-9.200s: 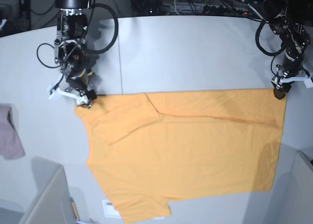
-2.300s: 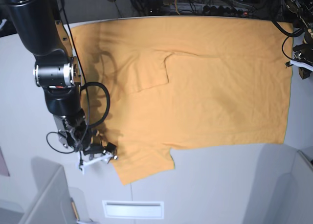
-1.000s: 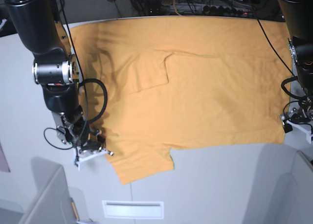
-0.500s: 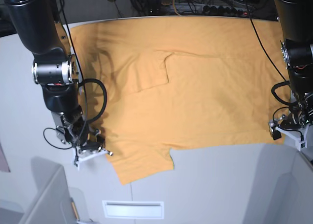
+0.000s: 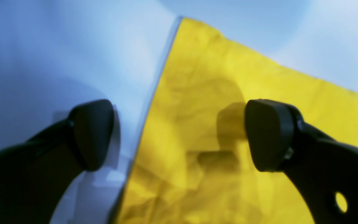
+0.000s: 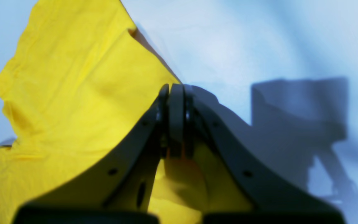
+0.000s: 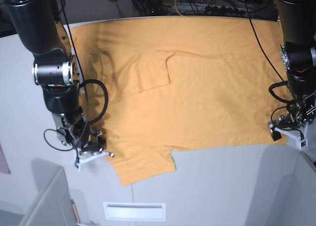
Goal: Fold the T-shirt properly
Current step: 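Move the left gripper to the opposite side hem and grasp it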
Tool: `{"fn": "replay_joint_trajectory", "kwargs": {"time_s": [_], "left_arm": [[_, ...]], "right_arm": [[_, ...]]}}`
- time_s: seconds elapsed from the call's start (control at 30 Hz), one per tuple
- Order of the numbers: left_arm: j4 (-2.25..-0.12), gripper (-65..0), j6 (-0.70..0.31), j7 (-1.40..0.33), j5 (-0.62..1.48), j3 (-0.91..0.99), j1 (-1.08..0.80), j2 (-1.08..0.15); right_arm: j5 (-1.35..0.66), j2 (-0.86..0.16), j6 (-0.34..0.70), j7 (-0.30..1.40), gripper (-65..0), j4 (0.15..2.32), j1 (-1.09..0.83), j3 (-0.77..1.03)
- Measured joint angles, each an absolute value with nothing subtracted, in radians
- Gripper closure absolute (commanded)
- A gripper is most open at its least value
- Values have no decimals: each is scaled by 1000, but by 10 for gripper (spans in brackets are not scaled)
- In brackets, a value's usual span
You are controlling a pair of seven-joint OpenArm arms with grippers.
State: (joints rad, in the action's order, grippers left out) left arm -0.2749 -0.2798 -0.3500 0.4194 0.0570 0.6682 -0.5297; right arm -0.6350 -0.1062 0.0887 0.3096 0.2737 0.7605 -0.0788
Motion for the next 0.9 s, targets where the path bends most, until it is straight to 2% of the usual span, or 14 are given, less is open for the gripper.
{"fn": "replay_joint_trajectory", "kwargs": {"time_s": [0.03, 0.07, 0.17, 0.3, 0.33, 0.5, 0.7, 0.9], "left_arm": [[-277, -622, -281, -350, 419, 57, 669, -525], [-278, -566, -284, -350, 419, 57, 670, -522], [-279, -357, -287, -350, 424, 57, 670, -521], [-278, -38, -287, -352, 426, 57, 667, -522], [-278, 0, -288, -352, 427, 57, 665, -521], [-398, 0, -287, -358, 431, 57, 587, -521], [-524, 0, -288, -377, 434, 66, 508, -519], [-599, 0, -287, -388, 432, 67, 487, -521]], "right_arm": [[-635, -106, 89, 310, 0, 274, 760, -79], [-635, -106, 89, 310, 0, 274, 760, -79], [-635, -106, 89, 309, 0, 274, 759, -79], [-635, -106, 89, 307, 0, 274, 758, -79], [-635, -106, 89, 306, 0, 274, 758, -79], [-634, -106, 89, 312, 0, 287, 755, -79], [-631, -106, 87, 316, 0, 535, 655, -79], [-628, -107, 87, 327, 0, 656, 590, -79]]}}
